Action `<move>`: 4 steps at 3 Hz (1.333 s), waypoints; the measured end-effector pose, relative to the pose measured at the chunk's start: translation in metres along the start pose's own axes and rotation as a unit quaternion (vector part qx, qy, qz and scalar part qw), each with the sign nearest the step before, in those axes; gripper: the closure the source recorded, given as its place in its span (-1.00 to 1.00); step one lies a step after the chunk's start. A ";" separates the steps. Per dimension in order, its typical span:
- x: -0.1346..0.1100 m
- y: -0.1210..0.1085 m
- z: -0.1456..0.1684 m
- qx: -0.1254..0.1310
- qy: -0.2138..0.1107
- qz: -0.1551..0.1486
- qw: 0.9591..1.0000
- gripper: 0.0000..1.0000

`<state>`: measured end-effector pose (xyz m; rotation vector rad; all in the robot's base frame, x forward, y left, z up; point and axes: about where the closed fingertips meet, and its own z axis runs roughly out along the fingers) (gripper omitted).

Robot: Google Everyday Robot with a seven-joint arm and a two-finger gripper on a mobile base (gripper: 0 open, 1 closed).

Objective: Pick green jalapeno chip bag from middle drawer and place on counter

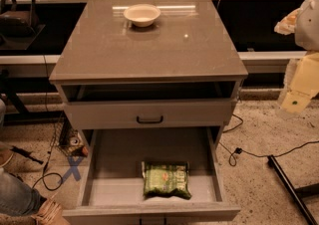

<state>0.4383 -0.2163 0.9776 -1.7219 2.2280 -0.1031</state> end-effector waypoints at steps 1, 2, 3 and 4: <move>0.000 0.000 0.000 0.000 0.000 0.000 1.000 -1.00; 0.004 0.005 0.018 -0.029 -0.014 0.009 0.999 -1.00; -0.001 0.024 0.071 -0.078 -0.043 -0.003 0.996 -1.00; -0.010 0.055 0.145 -0.113 -0.060 -0.007 0.992 -1.00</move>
Offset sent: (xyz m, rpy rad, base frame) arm -0.0022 -0.0017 -0.0534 0.1113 0.1527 0.0052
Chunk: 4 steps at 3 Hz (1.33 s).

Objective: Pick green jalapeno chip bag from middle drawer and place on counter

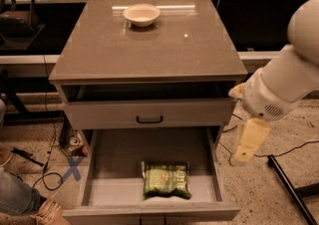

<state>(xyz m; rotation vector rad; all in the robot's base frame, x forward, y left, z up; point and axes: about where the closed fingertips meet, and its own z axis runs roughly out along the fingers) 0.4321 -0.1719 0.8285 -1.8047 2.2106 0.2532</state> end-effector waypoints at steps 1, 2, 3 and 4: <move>-0.001 0.018 0.100 -0.015 -0.030 0.039 0.999 -1.00; -0.001 0.017 0.098 -0.013 -0.031 0.038 0.999 -1.00; 0.001 0.007 0.119 -0.005 -0.026 0.034 0.999 -1.00; 0.008 -0.017 0.158 0.012 -0.019 0.035 0.999 -1.00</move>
Offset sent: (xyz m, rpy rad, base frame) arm -0.0095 0.0260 -0.0671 0.0564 0.0580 -0.0326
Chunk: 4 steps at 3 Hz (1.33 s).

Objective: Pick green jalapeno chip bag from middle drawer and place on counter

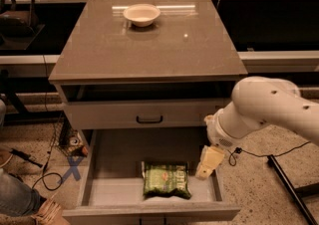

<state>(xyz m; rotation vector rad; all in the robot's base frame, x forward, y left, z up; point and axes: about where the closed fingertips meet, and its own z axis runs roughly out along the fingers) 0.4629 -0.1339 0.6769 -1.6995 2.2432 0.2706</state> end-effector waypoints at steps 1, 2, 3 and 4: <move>0.007 -0.024 0.045 0.019 0.008 0.004 1.000 -1.00; 0.009 -0.041 0.104 0.017 0.006 0.010 1.000 -1.00; 0.008 -0.047 0.142 0.007 0.004 0.014 1.000 -1.00; 0.009 -0.046 0.175 -0.005 -0.003 0.020 1.000 -1.00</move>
Offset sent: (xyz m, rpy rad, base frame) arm 0.0703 0.0200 -0.1358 -0.0132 -0.0238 -0.0455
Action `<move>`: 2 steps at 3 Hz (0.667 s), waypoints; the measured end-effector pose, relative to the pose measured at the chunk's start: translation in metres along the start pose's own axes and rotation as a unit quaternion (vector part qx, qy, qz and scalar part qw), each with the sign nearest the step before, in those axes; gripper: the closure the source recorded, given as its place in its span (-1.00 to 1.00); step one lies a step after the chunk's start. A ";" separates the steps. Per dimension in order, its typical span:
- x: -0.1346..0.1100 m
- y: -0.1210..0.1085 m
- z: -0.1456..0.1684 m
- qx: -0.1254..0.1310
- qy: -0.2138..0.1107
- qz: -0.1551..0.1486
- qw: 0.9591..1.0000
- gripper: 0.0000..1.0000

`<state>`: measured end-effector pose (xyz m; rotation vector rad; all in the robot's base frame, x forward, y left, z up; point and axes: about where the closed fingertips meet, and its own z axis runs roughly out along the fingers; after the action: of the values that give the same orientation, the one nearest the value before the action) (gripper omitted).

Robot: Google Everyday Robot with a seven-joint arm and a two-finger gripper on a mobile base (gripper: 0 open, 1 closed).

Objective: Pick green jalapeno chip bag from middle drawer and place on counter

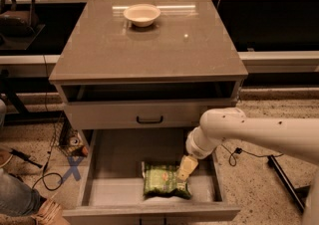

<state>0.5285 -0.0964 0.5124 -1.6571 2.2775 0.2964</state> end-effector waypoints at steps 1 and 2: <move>-0.001 0.004 0.034 -0.012 -0.006 0.004 1.000 -1.00; -0.001 0.008 0.065 -0.016 -0.009 0.007 1.000 -1.00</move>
Offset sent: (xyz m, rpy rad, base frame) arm 0.0038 0.0376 -0.0883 0.0392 0.0255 -0.0086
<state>0.5292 -0.0709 0.4525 -1.6474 2.2825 0.3509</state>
